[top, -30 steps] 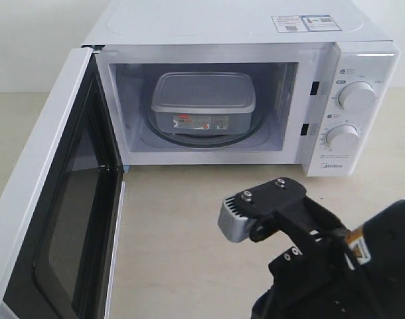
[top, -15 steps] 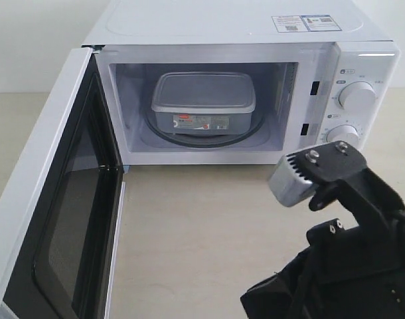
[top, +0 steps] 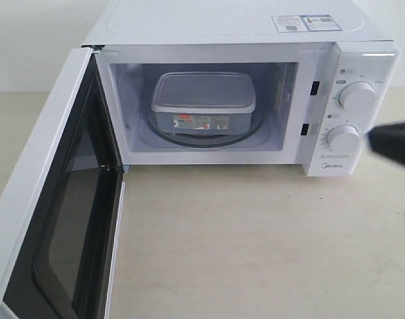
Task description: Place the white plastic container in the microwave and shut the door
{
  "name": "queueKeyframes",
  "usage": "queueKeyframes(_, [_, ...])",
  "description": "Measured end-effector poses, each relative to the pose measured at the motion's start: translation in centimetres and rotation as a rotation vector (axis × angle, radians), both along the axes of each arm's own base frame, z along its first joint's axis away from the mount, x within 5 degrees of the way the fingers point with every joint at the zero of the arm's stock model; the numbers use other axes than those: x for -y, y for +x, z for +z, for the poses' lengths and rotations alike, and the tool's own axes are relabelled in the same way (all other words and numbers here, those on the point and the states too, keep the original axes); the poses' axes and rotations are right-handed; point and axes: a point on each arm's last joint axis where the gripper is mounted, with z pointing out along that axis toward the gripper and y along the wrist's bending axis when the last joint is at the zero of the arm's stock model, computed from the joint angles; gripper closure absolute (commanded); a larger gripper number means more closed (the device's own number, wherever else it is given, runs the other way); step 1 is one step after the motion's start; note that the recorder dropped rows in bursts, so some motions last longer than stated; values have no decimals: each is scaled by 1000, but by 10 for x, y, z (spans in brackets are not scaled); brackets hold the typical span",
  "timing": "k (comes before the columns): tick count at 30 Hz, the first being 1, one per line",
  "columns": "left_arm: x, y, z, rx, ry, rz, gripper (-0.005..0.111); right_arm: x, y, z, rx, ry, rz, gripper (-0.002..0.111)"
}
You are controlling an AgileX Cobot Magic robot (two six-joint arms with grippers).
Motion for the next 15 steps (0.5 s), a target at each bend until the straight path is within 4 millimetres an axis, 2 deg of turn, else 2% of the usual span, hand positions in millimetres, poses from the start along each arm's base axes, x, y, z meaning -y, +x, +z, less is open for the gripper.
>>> queueKeyframes(3, [0, 0, 0, 0, 0, 0, 102, 30, -11, 21, 175, 79, -163, 108])
queueKeyframes(8, [0, 0, 0, 0, 0, 0, 102, 61, -30, 34, 304, 108, -408, 108])
queueKeyframes(11, [0, 0, 0, 0, 0, 0, 102, 69, -41, 34, 328, 139, -508, 108])
queueKeyframes(15, [0, 0, 0, 0, 0, 0, 102, 73, -49, 17, 327, 207, -576, 108])
